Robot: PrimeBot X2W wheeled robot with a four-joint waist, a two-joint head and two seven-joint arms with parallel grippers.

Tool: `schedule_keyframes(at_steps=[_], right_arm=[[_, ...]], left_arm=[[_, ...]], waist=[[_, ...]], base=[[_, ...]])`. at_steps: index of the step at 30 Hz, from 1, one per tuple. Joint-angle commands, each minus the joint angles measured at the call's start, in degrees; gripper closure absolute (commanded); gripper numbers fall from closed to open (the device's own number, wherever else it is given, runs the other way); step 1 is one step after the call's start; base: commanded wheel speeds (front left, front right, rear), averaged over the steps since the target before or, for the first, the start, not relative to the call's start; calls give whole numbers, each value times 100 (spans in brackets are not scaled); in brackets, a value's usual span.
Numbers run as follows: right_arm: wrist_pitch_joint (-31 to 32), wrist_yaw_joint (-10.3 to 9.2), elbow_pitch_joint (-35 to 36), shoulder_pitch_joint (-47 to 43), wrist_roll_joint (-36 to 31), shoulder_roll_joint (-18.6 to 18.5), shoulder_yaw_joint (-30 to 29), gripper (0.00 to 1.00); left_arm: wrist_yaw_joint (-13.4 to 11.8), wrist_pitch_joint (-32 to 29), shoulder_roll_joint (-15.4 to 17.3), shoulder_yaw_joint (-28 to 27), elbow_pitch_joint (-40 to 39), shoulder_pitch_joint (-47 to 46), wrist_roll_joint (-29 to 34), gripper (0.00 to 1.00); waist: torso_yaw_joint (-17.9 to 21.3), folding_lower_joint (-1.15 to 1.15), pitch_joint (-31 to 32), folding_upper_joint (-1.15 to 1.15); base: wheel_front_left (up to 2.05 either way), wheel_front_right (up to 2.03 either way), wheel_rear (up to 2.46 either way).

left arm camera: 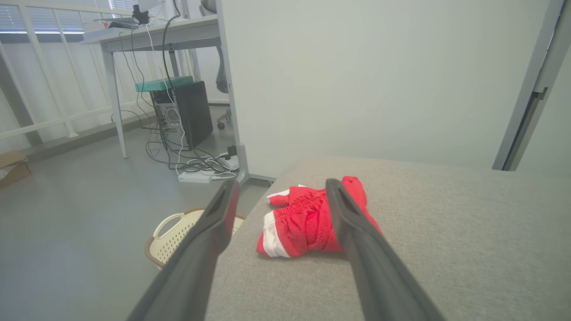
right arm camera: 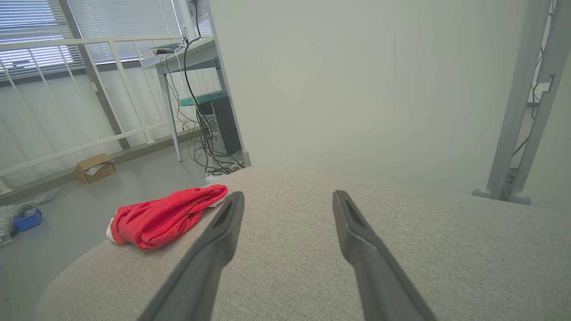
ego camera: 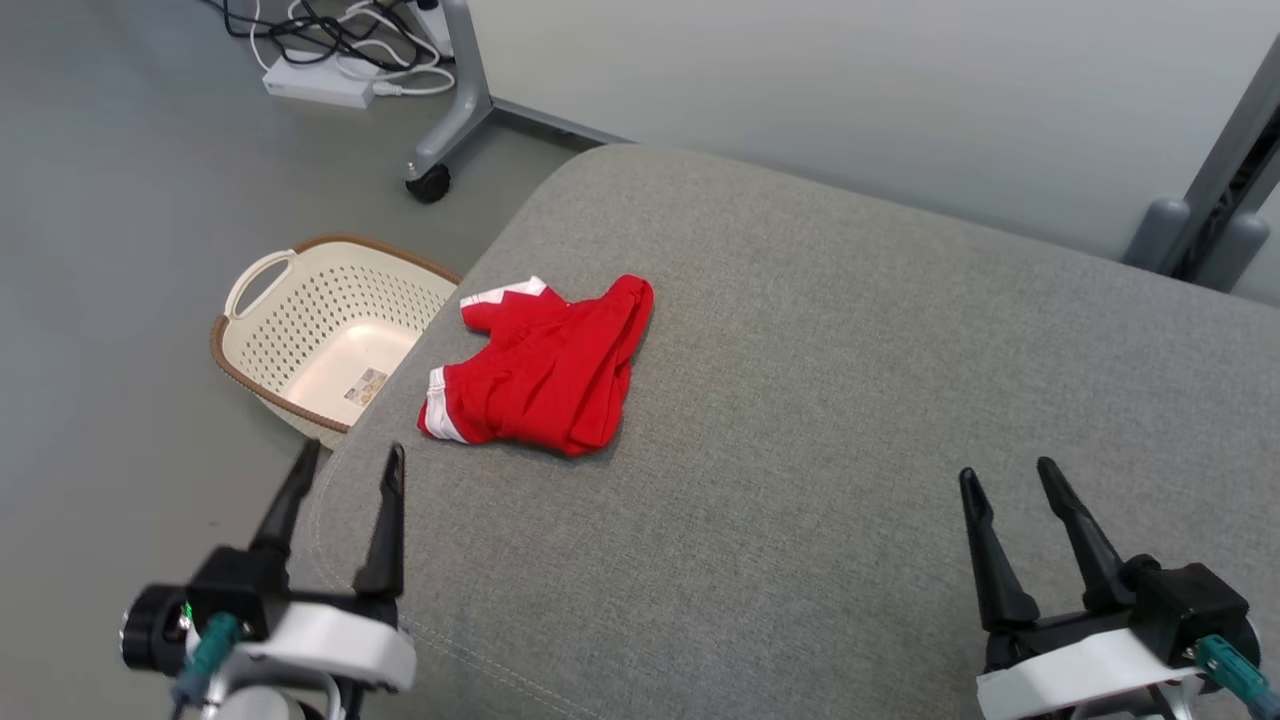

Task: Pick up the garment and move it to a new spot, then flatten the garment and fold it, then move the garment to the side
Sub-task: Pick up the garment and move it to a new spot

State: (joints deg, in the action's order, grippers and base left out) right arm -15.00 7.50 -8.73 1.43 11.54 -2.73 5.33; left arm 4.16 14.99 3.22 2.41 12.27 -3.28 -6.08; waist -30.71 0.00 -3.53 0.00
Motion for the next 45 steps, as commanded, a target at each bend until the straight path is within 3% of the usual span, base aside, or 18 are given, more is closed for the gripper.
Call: schedule_keyframes(at_steps=[1, 7, 11, 14, 15, 17, 18, 23, 27, 31, 43, 44, 45], right_arm=[[-27, -2, 40, -39, -48, -38, -55, 0], [-27, -2, 243, 41, -270, -43, -178, 0], [-27, -2, 258, 202, -429, -42, -169, 0], [-27, -2, 270, 318, -484, -61, -145, 0], [-27, -2, 272, 424, -499, -59, -100, 0], [-27, -2, 276, 466, -510, -57, -76, 0], [-28, -2, 275, 563, -520, -56, -33, 0], [-27, -2, 284, 721, -546, -48, -8, 0], [-27, -2, 287, 849, -547, -43, 41, 0], [-27, -2, 271, 951, -526, -39, 73, 0], [-27, -2, 269, 991, -446, -34, 101, 0], [-27, -2, 263, 990, -437, -34, 101, 0], [-27, -2, 253, 992, -426, -34, 99, 0]], left_arm=[[58, 21, 44, -61, 52, -184, -17, 0], [292, 20, 417, -469, 361, -1091, -248, 0], [337, 13, 836, -350, 907, -1772, -561, 0], [337, 8, 1231, 254, 1537, -2323, -1177, 0], [339, -215, 1477, 833, 1909, -2692, -1779, 0], [339, -368, 1630, 1122, 2027, -2860, -2059, 0], [340, -709, 1942, 1803, 2174, -3131, -2589, 0], [341, -1485, 2521, 3112, 2180, -3630, -3911, 0], [341, -1848, 2880, 3816, 2230, -3938, -4667, 0], [341, -2154, 3025, 4193, 2686, -4244, -5075, 0], [335, -2828, 2967, 4769, 3602, -4607, -5828, 0], [336, -2886, 2963, 4820, 3626, -4626, -5870, 29], [336, -2866, 2966, 4867, 3592, -4659, -5901, 93]], waist=[[3, 0, -87, 0], [421, 0, -549, 0], [721, 0, -864, 0], [938, 0, -1085, 0], [1067, 0, -1210, 0], [1127, 0, -1264, 0], [1250, 0, -1371, 0], [1497, 0, -1603, 0], [1670, 0, -1779, 0], [1820, 0, -1905, 0], [1988, 0, -2011, 0], [1988, 0, -2009, 0], [1985, 0, -2009, 0]], base=[[0, 0, 0], [0, 0, 0], [0, 0, 0], [0, 0, 0], [0, 0, 0], [0, 0, 0], [0, 0, 0], [0, 0, 0], [0, 0, 0], [0, 0, 0], [0, 0, 0], [0, 0, 0], [0, 0, 0]])
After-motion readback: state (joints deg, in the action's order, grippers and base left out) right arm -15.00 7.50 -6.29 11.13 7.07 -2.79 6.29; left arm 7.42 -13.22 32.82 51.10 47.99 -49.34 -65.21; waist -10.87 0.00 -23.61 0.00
